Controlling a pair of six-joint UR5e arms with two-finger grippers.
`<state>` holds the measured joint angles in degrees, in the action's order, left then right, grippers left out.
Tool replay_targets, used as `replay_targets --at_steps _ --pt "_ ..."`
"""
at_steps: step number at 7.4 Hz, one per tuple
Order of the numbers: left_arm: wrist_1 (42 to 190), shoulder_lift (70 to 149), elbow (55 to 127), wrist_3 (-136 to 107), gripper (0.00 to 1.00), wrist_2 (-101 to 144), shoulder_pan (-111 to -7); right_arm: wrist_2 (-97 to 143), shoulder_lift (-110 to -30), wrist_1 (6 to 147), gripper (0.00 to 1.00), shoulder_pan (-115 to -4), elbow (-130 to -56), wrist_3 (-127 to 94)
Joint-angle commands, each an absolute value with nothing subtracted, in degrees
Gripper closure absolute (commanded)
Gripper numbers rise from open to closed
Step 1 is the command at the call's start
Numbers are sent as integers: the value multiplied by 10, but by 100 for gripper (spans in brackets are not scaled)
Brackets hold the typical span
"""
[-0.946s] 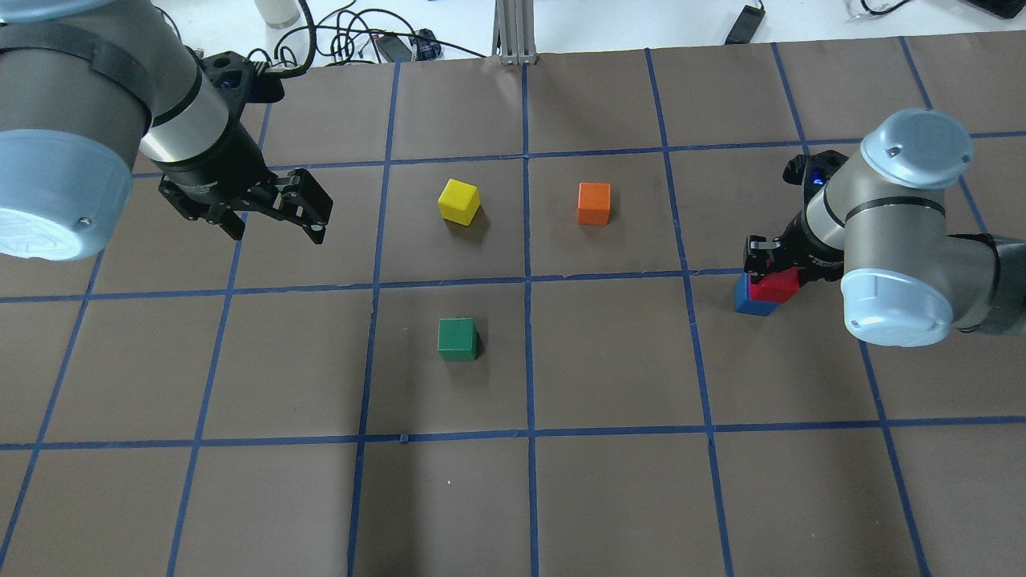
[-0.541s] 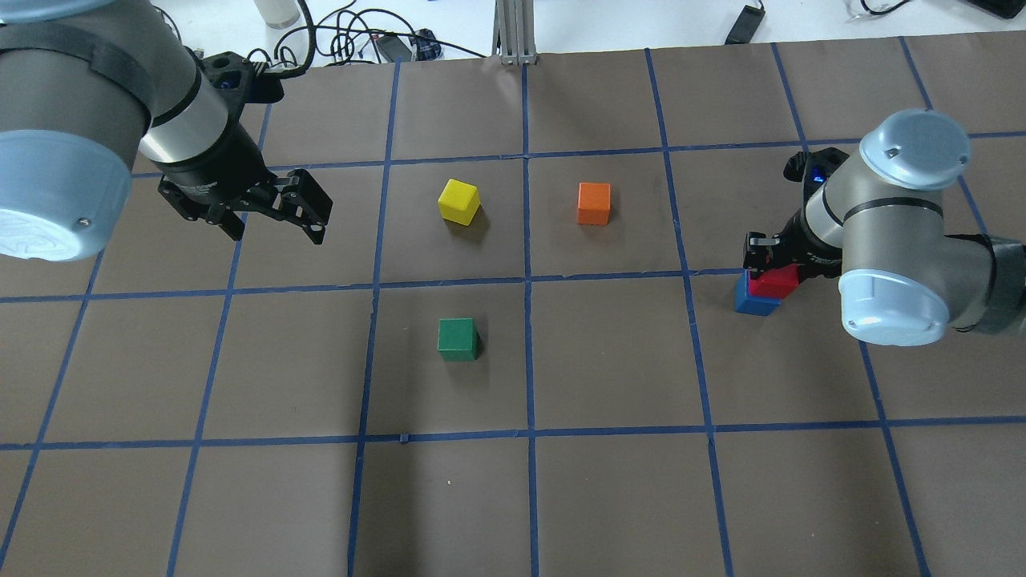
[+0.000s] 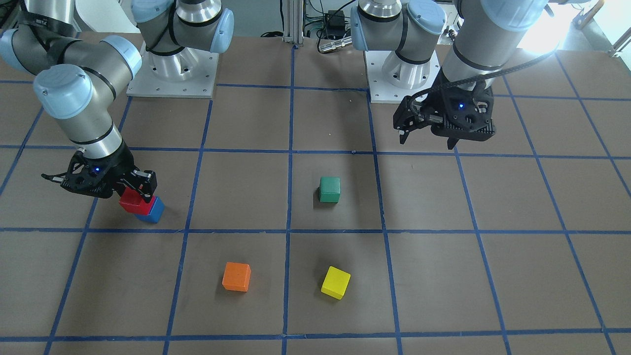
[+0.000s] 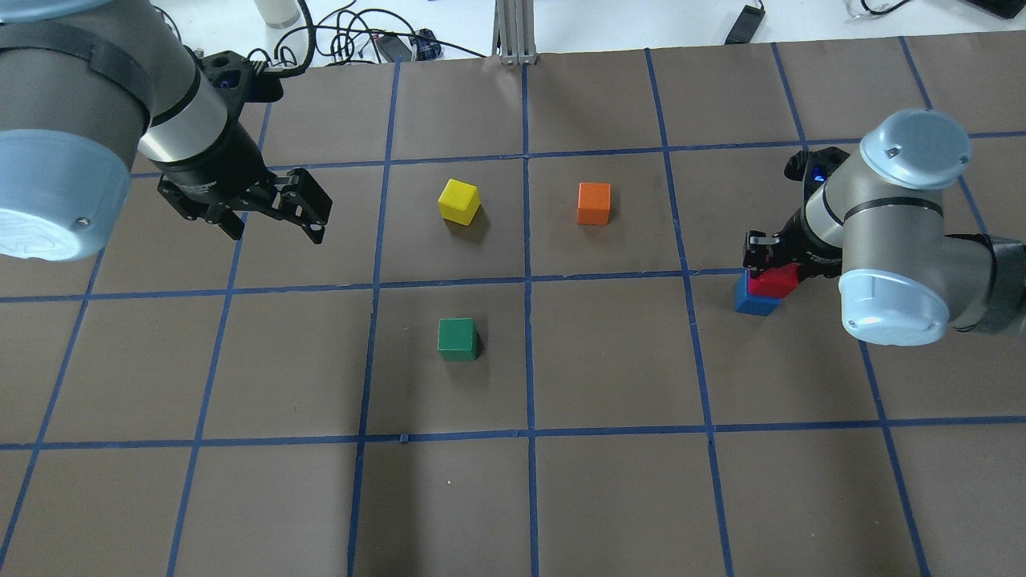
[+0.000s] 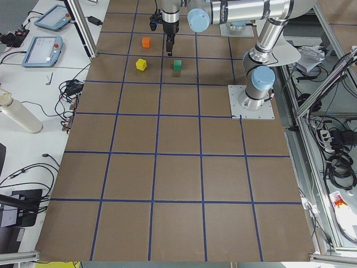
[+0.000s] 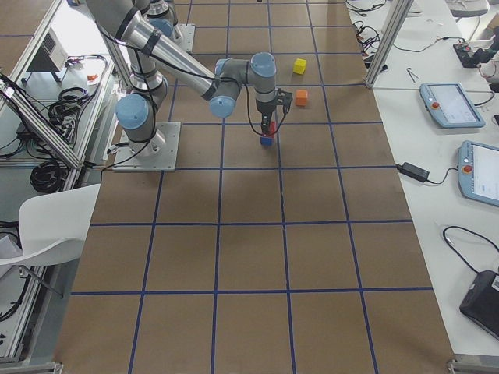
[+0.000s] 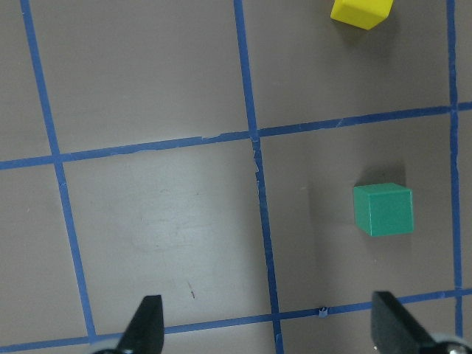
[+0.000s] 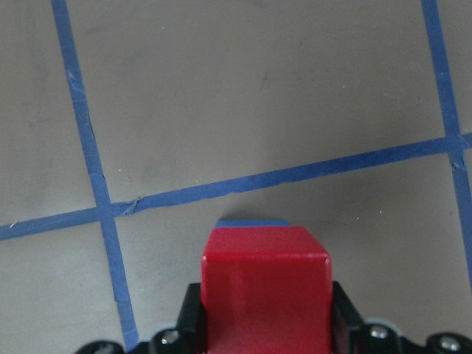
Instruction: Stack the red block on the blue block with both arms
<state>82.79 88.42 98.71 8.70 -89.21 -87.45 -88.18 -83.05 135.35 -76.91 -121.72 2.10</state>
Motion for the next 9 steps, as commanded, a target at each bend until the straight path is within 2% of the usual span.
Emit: replay_targets --at_steps 1,2,4,6,8,9 --pt "828 884 987 87 0 -892 -875 -883 -830 1354 15 -769 -1216 23" --pt "828 884 987 87 0 -892 -875 -882 -830 1354 2 -769 -1216 22" --pt "828 884 984 86 0 -892 -875 -892 -839 1329 0 -773 -1172 20" --pt "828 886 976 86 0 -892 -879 -885 -910 1125 0 -775 -1084 20" --pt "828 880 969 84 0 -888 -882 -885 -1002 1049 0 -822 -1056 -27" --pt "828 875 969 83 0 -885 -883 -885 -1009 1047 0 -853 -1049 -59"
